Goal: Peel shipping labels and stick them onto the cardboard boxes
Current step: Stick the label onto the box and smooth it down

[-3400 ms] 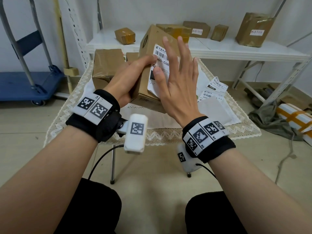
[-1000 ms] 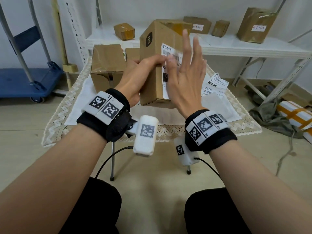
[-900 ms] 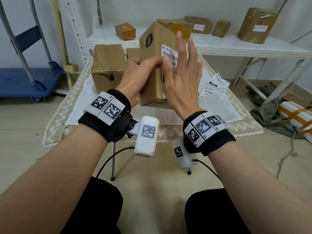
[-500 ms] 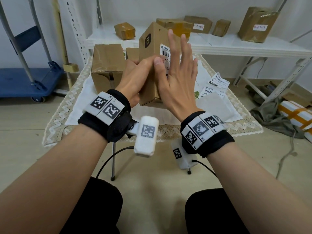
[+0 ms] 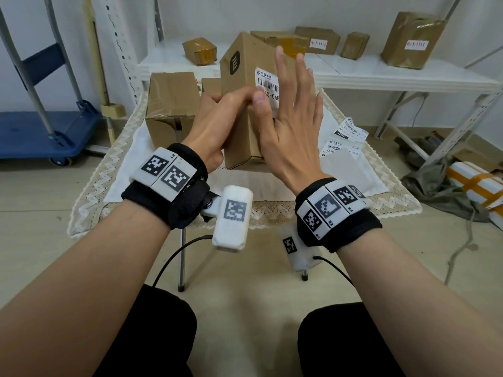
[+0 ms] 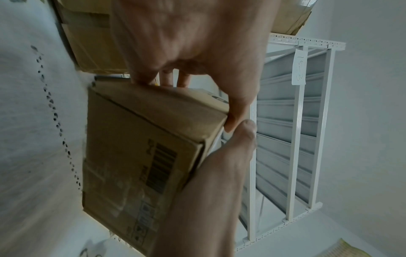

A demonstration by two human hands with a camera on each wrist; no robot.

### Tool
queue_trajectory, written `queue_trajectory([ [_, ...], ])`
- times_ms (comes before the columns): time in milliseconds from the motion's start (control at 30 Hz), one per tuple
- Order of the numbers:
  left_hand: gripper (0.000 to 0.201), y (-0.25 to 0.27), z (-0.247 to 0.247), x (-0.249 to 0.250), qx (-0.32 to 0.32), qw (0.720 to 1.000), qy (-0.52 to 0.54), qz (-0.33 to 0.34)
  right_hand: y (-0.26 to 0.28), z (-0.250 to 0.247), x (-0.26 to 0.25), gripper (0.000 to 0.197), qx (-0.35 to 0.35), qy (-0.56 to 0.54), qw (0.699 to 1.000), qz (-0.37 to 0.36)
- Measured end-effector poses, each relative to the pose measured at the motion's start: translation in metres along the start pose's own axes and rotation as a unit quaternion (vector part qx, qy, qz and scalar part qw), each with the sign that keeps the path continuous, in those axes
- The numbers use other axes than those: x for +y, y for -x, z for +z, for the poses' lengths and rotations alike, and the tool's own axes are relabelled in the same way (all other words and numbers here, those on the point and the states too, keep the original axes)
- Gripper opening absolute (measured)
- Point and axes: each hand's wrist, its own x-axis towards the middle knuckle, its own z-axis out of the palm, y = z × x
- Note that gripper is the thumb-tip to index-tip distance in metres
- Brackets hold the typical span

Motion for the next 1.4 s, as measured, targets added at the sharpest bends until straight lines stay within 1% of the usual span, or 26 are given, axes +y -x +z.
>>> queue_trajectory([
  [167,0.087,-0.001,-0.004,0.005,-0.003,1.000,0.017,-0.003,-0.003,-0.002,0.007,0.072,0.003,0.013,1.000,0.012],
  [333,0.092,-0.001,-0.008,0.007,-0.001,1.000,0.010,-0.007,-0.005,-0.004,0.014,0.073,0.003,0.012,0.999,0.031],
  [733,0.088,0.008,-0.015,0.015,0.009,1.000,-0.003,0.001,-0.007,-0.008,0.038,0.066,0.016,0.034,0.997,0.073],
  [767,0.086,0.011,-0.016,0.016,0.008,1.000,-0.005,0.000,-0.007,-0.008,0.040,0.065,0.017,0.039,0.996,0.078],
  [800,0.079,0.012,-0.017,0.017,0.006,1.000,-0.009,0.002,-0.007,-0.008,0.041,0.063,0.017,0.044,0.995,0.085],
  [833,0.064,0.013,-0.017,0.019,0.002,1.000,-0.012,0.005,-0.007,-0.009,0.043,0.062,0.020,0.044,0.995,0.091],
  [900,0.031,0.016,-0.019,0.023,-0.016,1.000,-0.010,0.007,-0.009,-0.012,0.043,0.062,0.035,0.010,0.994,0.104],
  [933,0.022,0.016,-0.020,0.025,-0.024,1.000,-0.003,0.005,-0.011,-0.015,0.039,0.061,0.036,-0.036,0.992,0.120],
  [967,0.018,0.017,-0.021,0.027,-0.028,1.000,0.004,0.003,-0.013,-0.018,0.036,0.062,0.027,-0.101,0.984,0.147],
  [1000,0.016,0.018,-0.021,0.028,-0.032,0.999,0.008,0.002,-0.014,-0.019,0.031,0.064,0.004,-0.167,0.968,0.185],
  [1033,0.016,0.021,-0.021,0.030,-0.034,0.999,0.010,0.003,-0.016,-0.018,0.026,0.071,-0.020,-0.215,0.951,0.222],
  [1067,0.016,0.019,-0.021,0.029,-0.038,0.999,0.010,0.004,-0.017,-0.017,0.020,0.082,-0.042,-0.242,0.937,0.248],
  [1133,0.015,0.021,-0.018,0.028,-0.046,0.999,0.006,0.010,-0.016,-0.010,0.011,0.105,-0.068,-0.269,0.924,0.265],
  [1167,0.015,0.022,-0.016,0.028,-0.050,0.999,0.004,0.017,-0.015,-0.007,0.009,0.109,-0.074,-0.276,0.921,0.263],
  [1267,0.019,0.019,-0.014,0.026,-0.065,0.998,0.002,0.021,-0.010,-0.005,0.000,0.104,-0.068,-0.286,0.918,0.266],
  [1333,0.023,0.018,-0.012,0.025,-0.074,0.997,-0.004,0.023,-0.008,-0.004,0.003,0.098,-0.047,-0.292,0.919,0.262],
  [1400,0.030,0.014,-0.011,0.022,-0.066,0.997,-0.009,0.027,-0.008,-0.001,0.004,0.094,-0.026,-0.288,0.921,0.262],
])
